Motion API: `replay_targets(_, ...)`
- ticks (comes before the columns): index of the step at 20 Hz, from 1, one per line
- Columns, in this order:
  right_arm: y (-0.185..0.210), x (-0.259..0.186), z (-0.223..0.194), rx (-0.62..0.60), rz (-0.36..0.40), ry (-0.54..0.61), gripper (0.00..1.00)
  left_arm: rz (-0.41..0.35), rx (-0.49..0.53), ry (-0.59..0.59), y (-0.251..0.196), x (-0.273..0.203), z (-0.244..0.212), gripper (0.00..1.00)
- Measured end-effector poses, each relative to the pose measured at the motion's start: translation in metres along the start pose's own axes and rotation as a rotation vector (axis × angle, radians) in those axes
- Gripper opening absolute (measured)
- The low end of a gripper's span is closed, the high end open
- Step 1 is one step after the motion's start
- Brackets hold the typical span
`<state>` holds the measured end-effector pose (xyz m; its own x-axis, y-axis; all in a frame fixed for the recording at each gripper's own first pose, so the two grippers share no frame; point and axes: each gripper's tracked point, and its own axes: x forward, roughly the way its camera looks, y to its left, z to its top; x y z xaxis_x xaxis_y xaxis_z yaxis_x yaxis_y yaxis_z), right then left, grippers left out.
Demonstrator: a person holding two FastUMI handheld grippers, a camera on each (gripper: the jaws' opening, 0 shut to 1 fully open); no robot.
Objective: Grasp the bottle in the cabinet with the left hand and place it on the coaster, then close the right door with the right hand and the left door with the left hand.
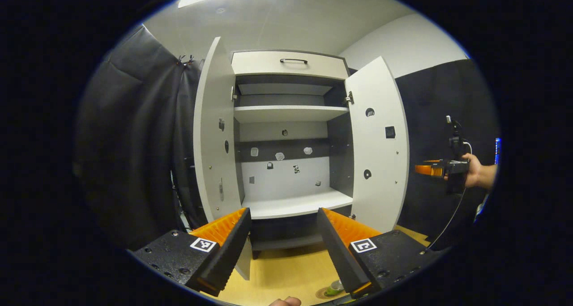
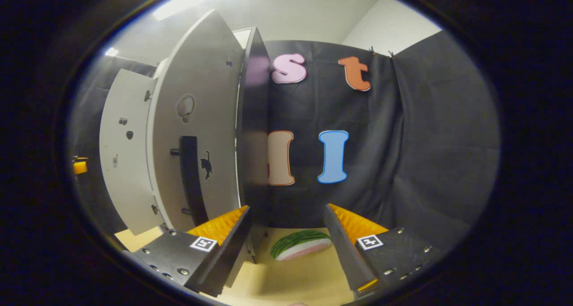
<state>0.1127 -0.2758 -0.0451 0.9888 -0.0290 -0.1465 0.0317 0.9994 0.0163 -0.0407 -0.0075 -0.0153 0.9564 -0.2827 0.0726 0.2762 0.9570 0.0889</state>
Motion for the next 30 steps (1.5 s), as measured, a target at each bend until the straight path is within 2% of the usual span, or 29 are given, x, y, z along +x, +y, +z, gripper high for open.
replay_targets(2, 0.013, 0.013, 0.004, 0.018, 0.024, 0.006, 0.98, 0.031, -0.007, 0.003, 0.009, 0.004, -0.005, 0.94)
replay_targets(3, 0.02, 0.018, 0.005, 0.024, 0.037, 0.009, 0.98, 0.035, -0.027, 0.011, 0.009, 0.004, -0.01, 0.91)
replay_targets(4, 0.026, 0.021, 0.006, 0.028, 0.047, 0.008, 0.98, 0.038, -0.046, 0.018, 0.008, 0.004, -0.013, 0.94)
replay_targets(6, 0.04, 0.023, 0.006, 0.016, 0.064, 0.016, 0.97, 0.047, -0.066, 0.02, 0.011, 0.006, -0.016, 0.94)
replay_targets(8, 0.066, 0.019, 0.004, -0.014, 0.119, 0.025, 0.98, 0.054, -0.07, 0.016, 0.013, 0.008, -0.018, 0.94)
replay_targets(9, 0.069, 0.026, 0.005, -0.058, 0.098, 0.011, 0.98, 0.052, -0.073, 0.018, 0.013, 0.007, -0.019, 0.94)
replay_targets(10, 0.07, 0.019, 0.01, -0.098, 0.082, -0.004, 0.88, 0.047, -0.077, 0.022, 0.013, 0.007, -0.02, 0.94)
replay_targets(11, 0.073, 0.018, 0.013, -0.118, 0.066, -0.011, 0.92, 0.038, -0.083, 0.024, 0.012, 0.008, -0.02, 0.94)
replay_targets(12, 0.077, 0.015, 0.011, -0.127, 0.059, -0.011, 0.87, 0.027, -0.088, 0.024, 0.011, 0.008, -0.018, 0.94)
replay_targets(13, 0.08, 0.015, 0.011, -0.123, 0.058, -0.003, 0.9, 0.019, -0.09, 0.021, 0.013, 0.009, -0.017, 0.94)
replay_targets(14, 0.086, 0.016, 0.011, -0.117, 0.06, 0.004, 0.87, 0.014, -0.091, 0.018, 0.016, 0.01, -0.015, 0.94)
replay_targets(15, 0.097, 0.015, 0.01, -0.117, 0.064, 0.005, 0.9, 0.008, -0.09, 0.016, 0.019, 0.011, -0.013, 0.94)
replay_targets(17, 0.111, 0.014, 0.01, -0.125, 0.06, 0.006, 0.9, 0.0, -0.095, 0.01, 0.025, 0.015, -0.01, 0.94)
replay_targets(22, 0.119, 0.013, 0.011, -0.098, -0.005, -0.007, 0.87, -0.012, -0.101, -0.016, 0.044, 0.018, -0.005, 0.94)
replay_targets(24, 0.132, 0.014, 0.008, -0.081, 0.002, 0.002, 0.9, -0.011, -0.103, -0.004, 0.048, 0.019, -0.006, 0.94)
replay_targets(25, 0.138, 0.015, 0.009, -0.081, 0.005, 0.002, 0.87, -0.017, -0.109, -0.004, 0.048, 0.021, -0.005, 0.94)
replay_targets(26, 0.143, 0.016, 0.01, -0.075, -0.002, -0.002, 0.9, -0.023, -0.119, -0.004, 0.048, 0.023, -0.005, 0.94)
replay_targets(29, 0.155, 0.022, 0.01, -0.032, -0.043, -0.002, 0.87, -0.033, -0.146, -0.002, 0.048, 0.028, -0.004, 0.94)
replay_targets(30, 0.16, 0.024, 0.01, -0.031, -0.042, -0.004, 0.9, -0.034, -0.153, -0.006, 0.05, 0.029, -0.001, 0.94)
